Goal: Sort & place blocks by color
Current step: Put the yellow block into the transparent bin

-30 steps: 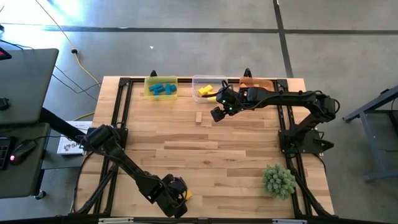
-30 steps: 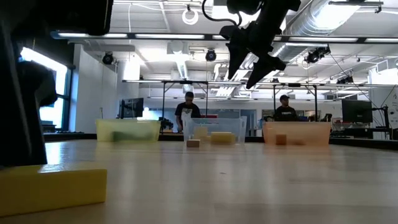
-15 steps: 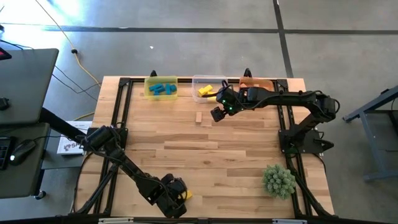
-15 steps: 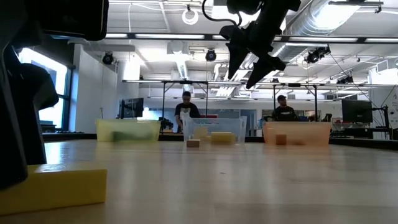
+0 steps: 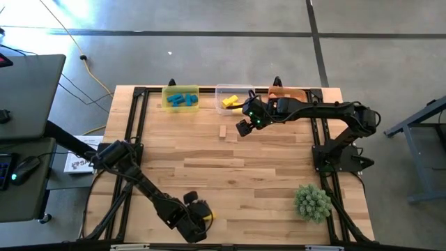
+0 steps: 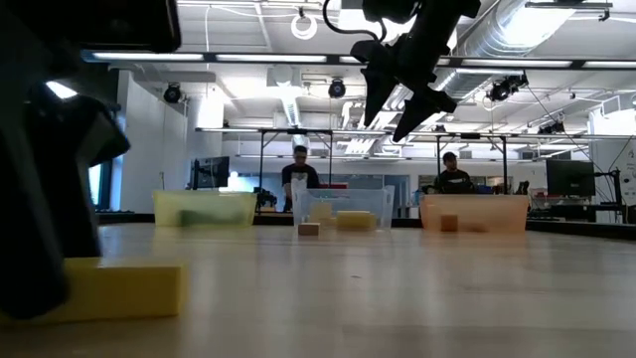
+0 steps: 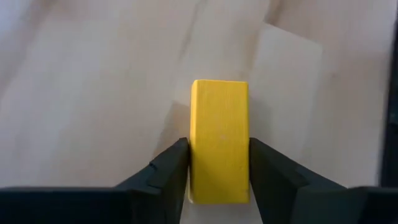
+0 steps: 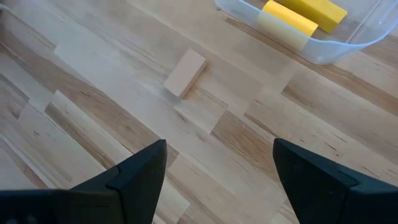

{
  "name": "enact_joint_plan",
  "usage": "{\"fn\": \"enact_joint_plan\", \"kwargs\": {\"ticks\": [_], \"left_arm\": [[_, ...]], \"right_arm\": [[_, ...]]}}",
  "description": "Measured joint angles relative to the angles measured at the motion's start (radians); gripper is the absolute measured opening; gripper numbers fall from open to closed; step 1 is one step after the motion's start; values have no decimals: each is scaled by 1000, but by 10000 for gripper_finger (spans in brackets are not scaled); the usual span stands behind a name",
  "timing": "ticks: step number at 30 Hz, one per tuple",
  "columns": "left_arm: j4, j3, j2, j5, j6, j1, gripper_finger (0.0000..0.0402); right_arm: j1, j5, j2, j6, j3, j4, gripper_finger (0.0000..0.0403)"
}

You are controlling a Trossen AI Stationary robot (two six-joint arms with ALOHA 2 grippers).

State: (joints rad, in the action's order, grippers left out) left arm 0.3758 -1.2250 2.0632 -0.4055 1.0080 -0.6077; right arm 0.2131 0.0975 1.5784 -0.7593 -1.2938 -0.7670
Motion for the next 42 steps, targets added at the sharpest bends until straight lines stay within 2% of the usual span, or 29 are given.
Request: {"fn": "enact_joint_plan", "kwargs": {"ticks": [7,10,15,21,28,34,42], "left_arm": [[16,3,2,-44,-91,24,119],[16,3,2,-46,-86,25,103],[-3,6,2,-45,-72,28,102],[-10,11,-35,-31,-27,43,102],[71,13,-103,-55,-33,116,102],[118,12,-148,-67,-126,201,102],[155,10,-217,-73,-363,373,102]], "right_arm": [[0,-21,0,0,0,0,282],[0,-43,0,1,0,0,282],[0,-62,0,50,0,1,282],[0,-164,0,105,0,12,282],[0,-255,-3,133,0,77,282],[1,-283,-25,139,-1,125,282],[40,-262,-79,156,-1,175,282]]}}
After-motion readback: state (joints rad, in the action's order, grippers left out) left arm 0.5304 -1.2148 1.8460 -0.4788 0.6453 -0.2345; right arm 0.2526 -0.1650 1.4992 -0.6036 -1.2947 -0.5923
